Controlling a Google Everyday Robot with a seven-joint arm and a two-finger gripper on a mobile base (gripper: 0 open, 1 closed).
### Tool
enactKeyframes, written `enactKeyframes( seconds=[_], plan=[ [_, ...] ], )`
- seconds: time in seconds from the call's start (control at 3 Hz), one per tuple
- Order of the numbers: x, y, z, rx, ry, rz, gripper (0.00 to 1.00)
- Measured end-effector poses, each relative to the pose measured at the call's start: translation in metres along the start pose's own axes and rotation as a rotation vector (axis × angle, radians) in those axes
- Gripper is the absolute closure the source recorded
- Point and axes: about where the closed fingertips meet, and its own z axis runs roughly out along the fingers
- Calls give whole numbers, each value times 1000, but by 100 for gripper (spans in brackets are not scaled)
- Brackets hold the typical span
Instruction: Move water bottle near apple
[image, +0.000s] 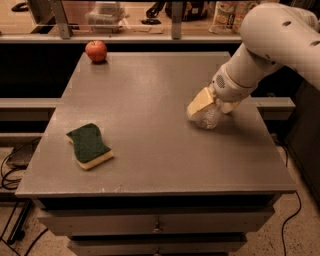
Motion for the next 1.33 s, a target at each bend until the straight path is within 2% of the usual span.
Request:
enactKeyframes(
  seconds=[0.33,0.67,1.0,1.33],
  plan=[
    [-2,1,-6,0,0,0,69],
    [-27,19,-41,10,-83,-98,93],
    [-70,44,-82,0,-194,-236,100],
    [-70,44,-82,0,-194,-237,100]
  ],
)
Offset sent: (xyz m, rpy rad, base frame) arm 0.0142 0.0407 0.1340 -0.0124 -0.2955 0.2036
